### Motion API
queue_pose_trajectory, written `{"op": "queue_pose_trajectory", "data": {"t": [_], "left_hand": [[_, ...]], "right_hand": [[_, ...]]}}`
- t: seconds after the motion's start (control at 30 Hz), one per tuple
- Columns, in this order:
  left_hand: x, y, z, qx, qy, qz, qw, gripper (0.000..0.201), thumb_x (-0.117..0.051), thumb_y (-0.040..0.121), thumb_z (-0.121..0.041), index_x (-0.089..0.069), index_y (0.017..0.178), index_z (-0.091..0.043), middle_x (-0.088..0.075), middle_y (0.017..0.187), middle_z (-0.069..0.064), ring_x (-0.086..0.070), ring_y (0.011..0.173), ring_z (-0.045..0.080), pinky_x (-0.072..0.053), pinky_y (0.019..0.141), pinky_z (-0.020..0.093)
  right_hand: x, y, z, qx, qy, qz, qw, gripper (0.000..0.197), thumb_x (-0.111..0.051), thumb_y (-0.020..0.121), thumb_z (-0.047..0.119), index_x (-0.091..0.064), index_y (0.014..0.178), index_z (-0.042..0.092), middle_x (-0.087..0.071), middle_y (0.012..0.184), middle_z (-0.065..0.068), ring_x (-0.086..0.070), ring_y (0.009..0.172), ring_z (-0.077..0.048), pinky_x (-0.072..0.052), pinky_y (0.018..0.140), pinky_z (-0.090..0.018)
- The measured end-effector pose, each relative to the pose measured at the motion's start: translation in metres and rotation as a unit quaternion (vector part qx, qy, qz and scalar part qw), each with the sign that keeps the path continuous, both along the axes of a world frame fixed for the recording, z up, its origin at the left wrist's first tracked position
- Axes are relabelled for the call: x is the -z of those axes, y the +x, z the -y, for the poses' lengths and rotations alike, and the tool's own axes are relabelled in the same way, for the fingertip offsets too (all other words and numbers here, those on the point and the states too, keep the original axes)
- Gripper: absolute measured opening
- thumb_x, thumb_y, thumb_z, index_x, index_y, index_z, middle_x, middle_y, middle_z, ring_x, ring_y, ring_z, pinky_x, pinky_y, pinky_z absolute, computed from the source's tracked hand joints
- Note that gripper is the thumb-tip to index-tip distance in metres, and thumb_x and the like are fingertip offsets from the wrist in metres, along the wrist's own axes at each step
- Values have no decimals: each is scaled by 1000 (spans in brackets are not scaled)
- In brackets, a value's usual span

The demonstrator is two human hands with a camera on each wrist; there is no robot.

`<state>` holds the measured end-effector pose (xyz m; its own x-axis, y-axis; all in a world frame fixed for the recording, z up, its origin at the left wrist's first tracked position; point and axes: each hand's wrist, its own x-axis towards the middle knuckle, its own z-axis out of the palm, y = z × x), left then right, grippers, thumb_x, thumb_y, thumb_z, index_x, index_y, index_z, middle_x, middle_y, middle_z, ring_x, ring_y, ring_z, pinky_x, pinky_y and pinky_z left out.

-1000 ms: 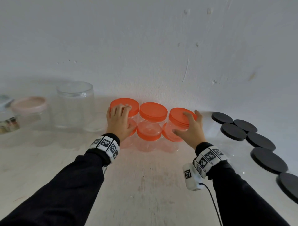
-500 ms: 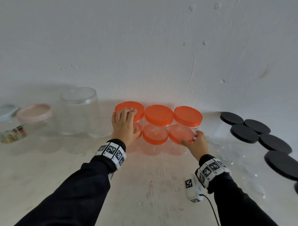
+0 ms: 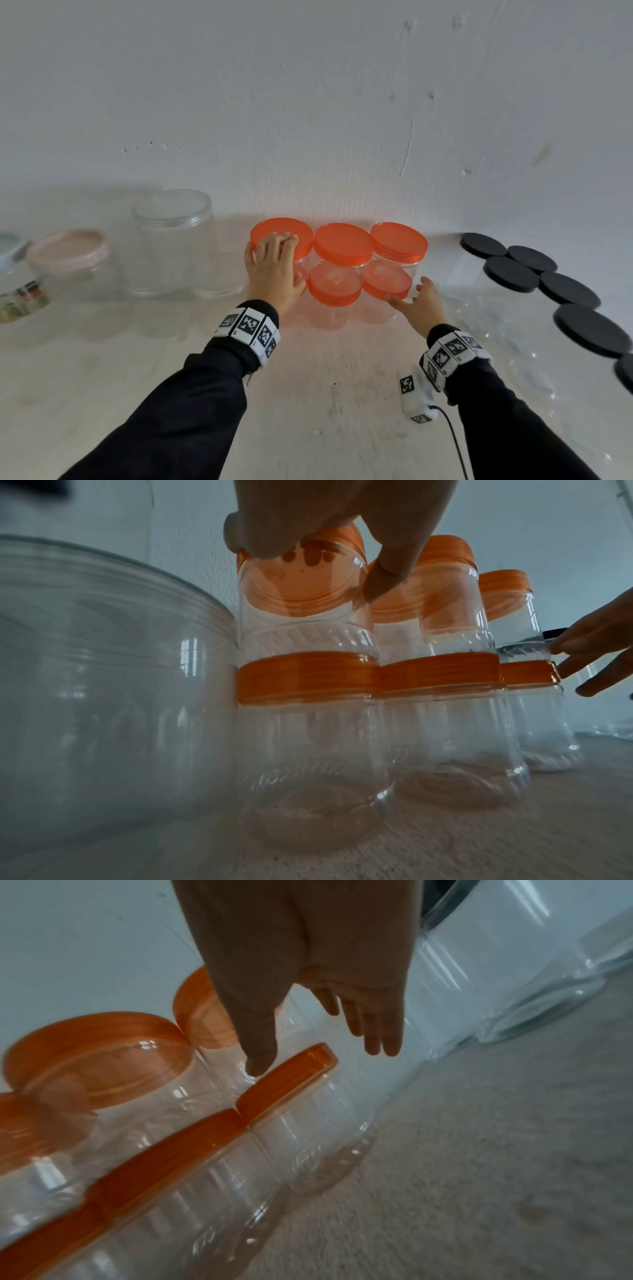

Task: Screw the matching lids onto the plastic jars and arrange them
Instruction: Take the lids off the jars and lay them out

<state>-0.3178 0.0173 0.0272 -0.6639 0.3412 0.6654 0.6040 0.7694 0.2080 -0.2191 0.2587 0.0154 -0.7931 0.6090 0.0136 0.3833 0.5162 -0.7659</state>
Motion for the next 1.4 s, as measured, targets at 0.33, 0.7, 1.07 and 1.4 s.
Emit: {"op": "queue_pose_trajectory", "data": {"t": [0.33,0.7,1.07,1.4], "left_hand": [[-43,24,-5,-73,12,87,993,34,-47,94,-30,-57,122,-13,-55,127,4,-45,122,22,-2,110,56],[-58,144,-168,348,100,193,912,19,-58,86,-10,-62,105,-6,-64,102,3,-57,93,11,-35,78,1],[-28,190,-297,374,90,340,858,54,-63,86,-27,-40,134,-22,-36,140,-3,-38,125,12,-34,93,25],[-19,199,-329,358,97,341,864,63,-79,71,-20,-48,126,-13,-41,126,1,-41,113,9,-37,97,25]], "right_hand": [[-46,108,-14,-95,182,-31,978,41,-64,86,28,-51,123,12,-44,128,-2,-45,116,-18,-35,88,-23],[-85,245,-91,-117,356,-14,927,45,-65,80,46,-57,117,22,-41,134,8,-38,121,-13,-38,76,-24],[-51,293,-163,-115,315,16,942,44,-65,84,21,-52,126,26,-35,131,-3,-30,120,-23,-32,90,-22],[-50,307,-195,-143,297,-14,944,42,-68,80,15,-58,121,21,-38,129,-7,-32,119,-26,-34,94,-25]]}}
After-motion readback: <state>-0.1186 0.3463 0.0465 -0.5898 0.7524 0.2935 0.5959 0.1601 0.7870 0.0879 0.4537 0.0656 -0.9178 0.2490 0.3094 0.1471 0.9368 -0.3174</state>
